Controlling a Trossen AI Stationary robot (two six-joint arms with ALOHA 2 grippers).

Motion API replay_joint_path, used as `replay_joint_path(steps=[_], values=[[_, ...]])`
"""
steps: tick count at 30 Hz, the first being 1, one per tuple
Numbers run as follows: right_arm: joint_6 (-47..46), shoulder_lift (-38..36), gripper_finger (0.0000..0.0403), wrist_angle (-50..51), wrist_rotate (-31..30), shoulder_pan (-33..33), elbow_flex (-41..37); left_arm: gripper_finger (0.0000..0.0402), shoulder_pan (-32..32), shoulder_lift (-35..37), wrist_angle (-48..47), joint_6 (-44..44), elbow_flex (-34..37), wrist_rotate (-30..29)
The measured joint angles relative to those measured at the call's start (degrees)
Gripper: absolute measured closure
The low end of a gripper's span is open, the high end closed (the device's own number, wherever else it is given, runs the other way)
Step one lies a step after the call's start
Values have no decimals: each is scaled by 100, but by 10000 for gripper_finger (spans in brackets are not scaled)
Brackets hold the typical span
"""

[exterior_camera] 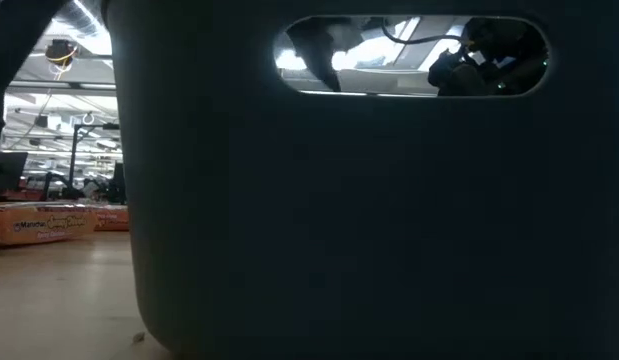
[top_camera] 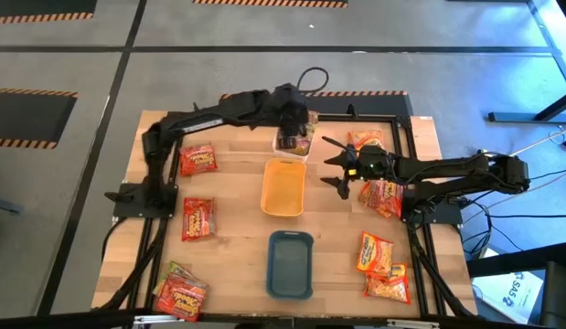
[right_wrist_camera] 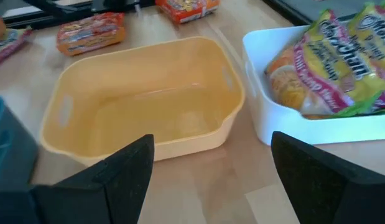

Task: Sort Maruchan noodles
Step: Put the green noodle pack into the white bin

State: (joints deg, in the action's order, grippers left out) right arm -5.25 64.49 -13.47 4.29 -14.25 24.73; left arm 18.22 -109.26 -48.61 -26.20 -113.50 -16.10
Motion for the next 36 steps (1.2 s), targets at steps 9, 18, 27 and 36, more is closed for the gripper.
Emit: replay_joint_path(steps=[9,18,27,36], values=[[88,28,96,49,-293,783,0,207,-630,1712,-915,1604,1161,-481],[-49,28,96,-48,-571,1715,0,207,-1739,3246,-825,3749,3498,-469],[-620,235,96,-542,-1128,2635,-2,207,-3019,3434,-262,5647,4824,612],[-974,1008,96,-1592,-1541,3372,-5,207,-4282,3334,327,8050,5469,1472]])
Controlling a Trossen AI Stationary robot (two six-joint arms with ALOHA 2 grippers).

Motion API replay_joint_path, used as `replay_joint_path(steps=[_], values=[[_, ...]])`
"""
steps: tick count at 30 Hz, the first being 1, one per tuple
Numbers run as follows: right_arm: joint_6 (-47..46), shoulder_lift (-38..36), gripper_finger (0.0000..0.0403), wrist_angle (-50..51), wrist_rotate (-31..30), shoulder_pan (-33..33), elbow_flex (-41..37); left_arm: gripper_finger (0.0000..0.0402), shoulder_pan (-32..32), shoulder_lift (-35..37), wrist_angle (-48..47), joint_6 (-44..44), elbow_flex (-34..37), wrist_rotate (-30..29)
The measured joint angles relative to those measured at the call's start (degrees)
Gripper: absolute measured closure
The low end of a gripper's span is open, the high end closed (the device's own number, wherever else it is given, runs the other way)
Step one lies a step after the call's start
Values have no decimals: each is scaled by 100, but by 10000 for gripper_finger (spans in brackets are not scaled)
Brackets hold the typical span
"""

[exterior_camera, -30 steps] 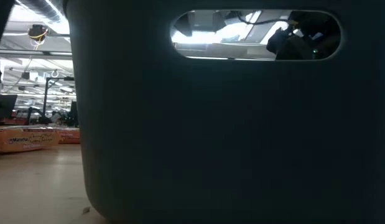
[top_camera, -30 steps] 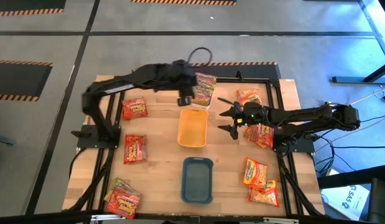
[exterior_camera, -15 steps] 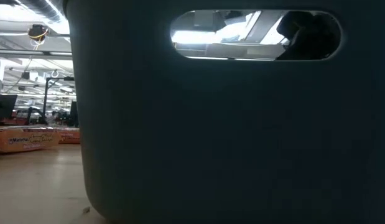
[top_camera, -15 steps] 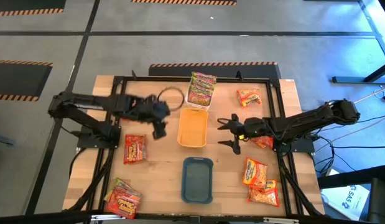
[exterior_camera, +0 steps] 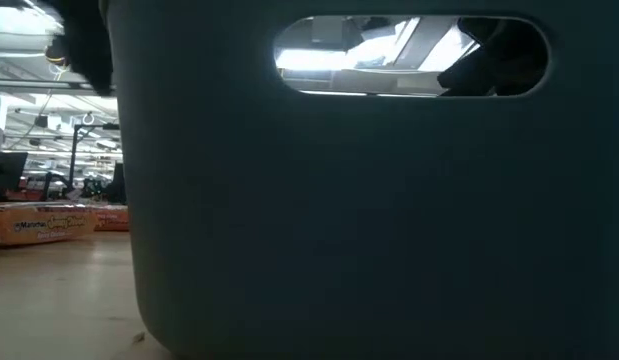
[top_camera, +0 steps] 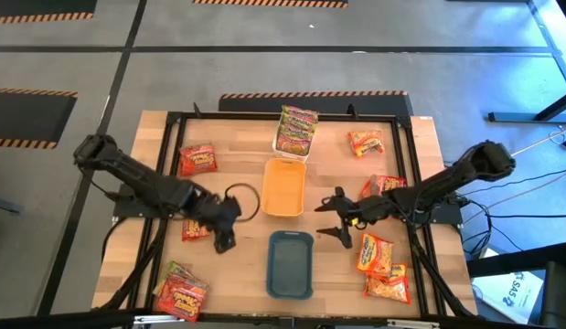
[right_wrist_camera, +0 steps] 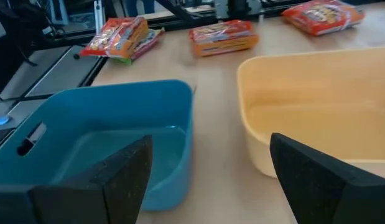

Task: Sort Maruchan noodles
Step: Put the green noodle pack into the white bin

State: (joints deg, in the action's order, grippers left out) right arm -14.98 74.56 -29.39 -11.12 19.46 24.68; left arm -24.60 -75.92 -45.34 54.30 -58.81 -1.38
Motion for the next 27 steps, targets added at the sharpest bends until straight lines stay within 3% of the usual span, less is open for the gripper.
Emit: replay_joint_path(steps=[6,15,21,27], values=[[-112,611,96,-571,-261,173,-5,207,-1246,4,443,2722,305,687],[-51,1063,96,-1051,-419,155,2,208,-3109,-467,1734,6605,444,790],[39,1086,96,-1144,-531,153,5,217,-3660,-1167,2784,7838,444,968],[52,1086,96,-1135,-690,153,5,225,-3777,-1867,3228,8023,293,1352]])
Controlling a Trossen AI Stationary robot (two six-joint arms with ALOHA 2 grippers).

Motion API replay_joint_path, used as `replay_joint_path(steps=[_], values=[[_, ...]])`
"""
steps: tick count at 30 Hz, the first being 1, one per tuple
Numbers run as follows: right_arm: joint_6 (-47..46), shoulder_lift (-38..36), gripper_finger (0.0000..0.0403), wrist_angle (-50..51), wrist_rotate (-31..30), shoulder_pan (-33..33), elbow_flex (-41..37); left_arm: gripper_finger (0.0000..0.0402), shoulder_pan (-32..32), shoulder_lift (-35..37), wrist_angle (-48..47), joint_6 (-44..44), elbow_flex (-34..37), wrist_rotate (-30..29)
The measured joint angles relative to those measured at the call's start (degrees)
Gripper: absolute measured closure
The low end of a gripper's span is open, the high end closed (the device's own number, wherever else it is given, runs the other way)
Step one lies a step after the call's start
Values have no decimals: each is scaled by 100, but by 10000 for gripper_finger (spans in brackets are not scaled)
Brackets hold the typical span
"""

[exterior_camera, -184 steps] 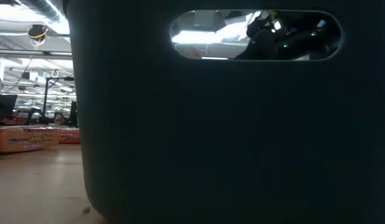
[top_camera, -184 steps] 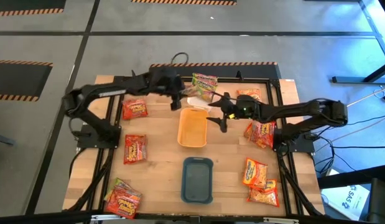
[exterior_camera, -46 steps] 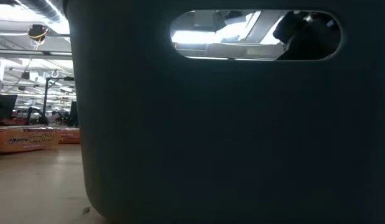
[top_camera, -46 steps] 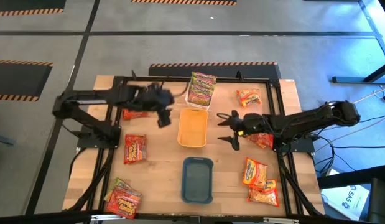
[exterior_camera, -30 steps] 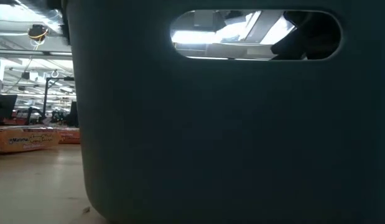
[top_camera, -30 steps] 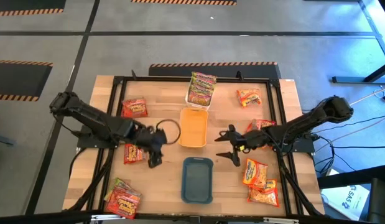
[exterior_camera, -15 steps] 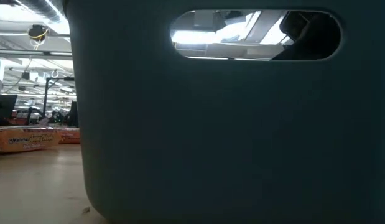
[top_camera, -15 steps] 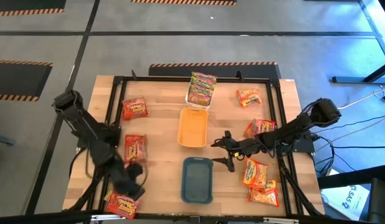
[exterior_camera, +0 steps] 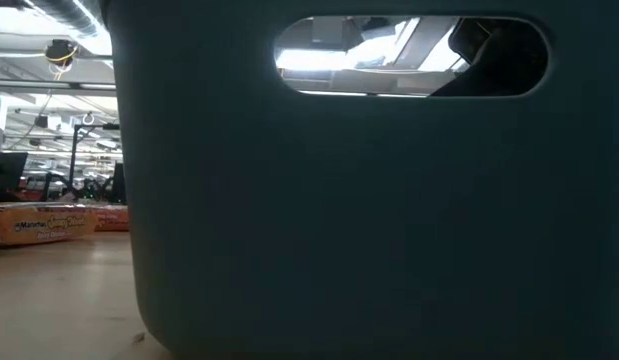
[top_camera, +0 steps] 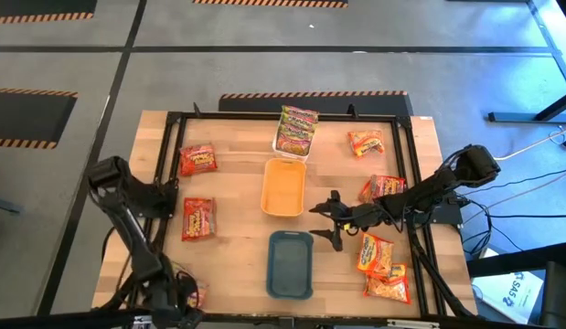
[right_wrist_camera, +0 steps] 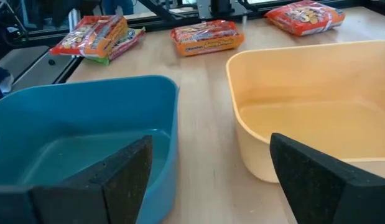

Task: Sort Maruchan noodles
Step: Put the green noodle pack into the white bin

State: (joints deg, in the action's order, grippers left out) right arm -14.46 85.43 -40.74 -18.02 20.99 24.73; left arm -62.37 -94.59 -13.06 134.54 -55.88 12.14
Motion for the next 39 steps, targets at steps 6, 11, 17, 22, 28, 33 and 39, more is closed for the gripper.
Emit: replay_joint_path(steps=[6,11,17,22,28,33,39], values=[[-11,0,96,5,0,0,0,226,-39,-279,-182,-45,-21,321],[-13,0,96,9,0,0,0,226,-48,-223,-544,-115,-26,-58],[-40,0,96,10,0,0,0,226,19,-209,-1222,-682,-32,-698],[-68,0,96,-18,2,0,0,226,257,-203,-2120,-1330,-32,-1182],[-52,-4,96,-23,2,0,120,226,696,-74,-3162,-2217,-124,-2045],[113,-4,96,-21,2,0,256,226,1109,104,-4367,-3094,-555,-3001],[243,-4,96,26,5,0,419,226,1613,199,-5174,-3895,-627,-3255]])
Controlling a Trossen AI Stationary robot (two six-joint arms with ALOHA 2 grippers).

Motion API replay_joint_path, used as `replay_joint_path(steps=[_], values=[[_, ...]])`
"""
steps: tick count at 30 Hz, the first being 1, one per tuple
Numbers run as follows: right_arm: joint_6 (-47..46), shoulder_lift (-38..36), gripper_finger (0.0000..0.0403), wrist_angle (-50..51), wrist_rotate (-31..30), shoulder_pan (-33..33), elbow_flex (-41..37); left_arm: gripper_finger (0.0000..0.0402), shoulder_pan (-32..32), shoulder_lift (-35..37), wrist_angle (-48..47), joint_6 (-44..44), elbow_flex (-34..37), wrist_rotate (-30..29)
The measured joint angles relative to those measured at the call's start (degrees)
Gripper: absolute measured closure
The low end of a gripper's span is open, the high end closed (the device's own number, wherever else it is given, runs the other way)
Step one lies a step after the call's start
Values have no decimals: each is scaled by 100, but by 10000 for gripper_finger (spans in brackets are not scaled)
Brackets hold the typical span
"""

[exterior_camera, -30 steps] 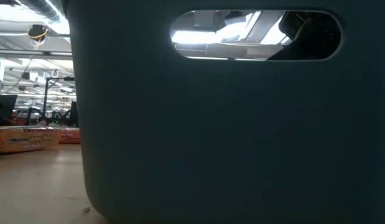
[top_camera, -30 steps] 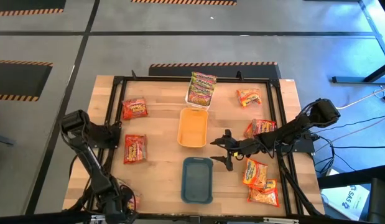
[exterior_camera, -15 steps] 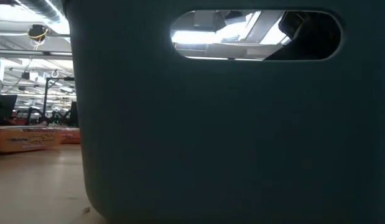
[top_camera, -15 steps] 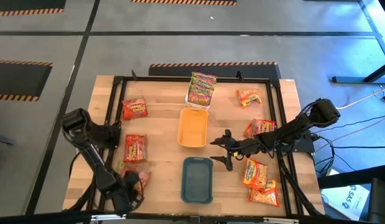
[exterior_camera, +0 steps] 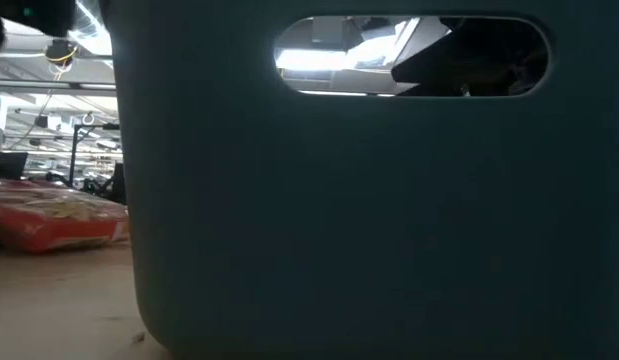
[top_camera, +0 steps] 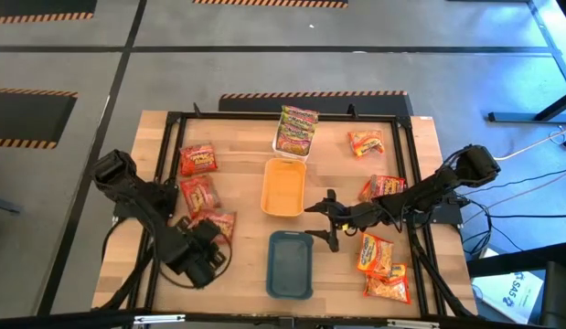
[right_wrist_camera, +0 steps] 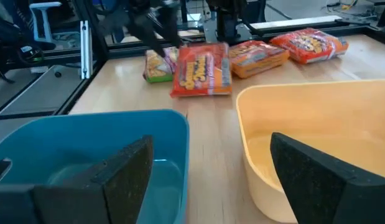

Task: Sort Maruchan noodles
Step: Put the green noodle pack into the white bin

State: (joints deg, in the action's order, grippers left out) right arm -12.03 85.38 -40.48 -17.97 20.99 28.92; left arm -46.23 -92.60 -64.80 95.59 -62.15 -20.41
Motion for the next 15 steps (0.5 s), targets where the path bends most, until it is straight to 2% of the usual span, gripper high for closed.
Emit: replay_joint_path(steps=[4,8,12,15], values=[[-97,0,96,31,143,0,10,226,79,12,49,-249,0,872],[-149,0,96,88,255,0,10,226,-286,12,127,319,0,1489],[-127,0,96,114,256,0,10,226,-806,18,-31,1248,90,1331],[-125,0,96,115,257,0,10,226,-1067,14,185,1793,343,1079]])
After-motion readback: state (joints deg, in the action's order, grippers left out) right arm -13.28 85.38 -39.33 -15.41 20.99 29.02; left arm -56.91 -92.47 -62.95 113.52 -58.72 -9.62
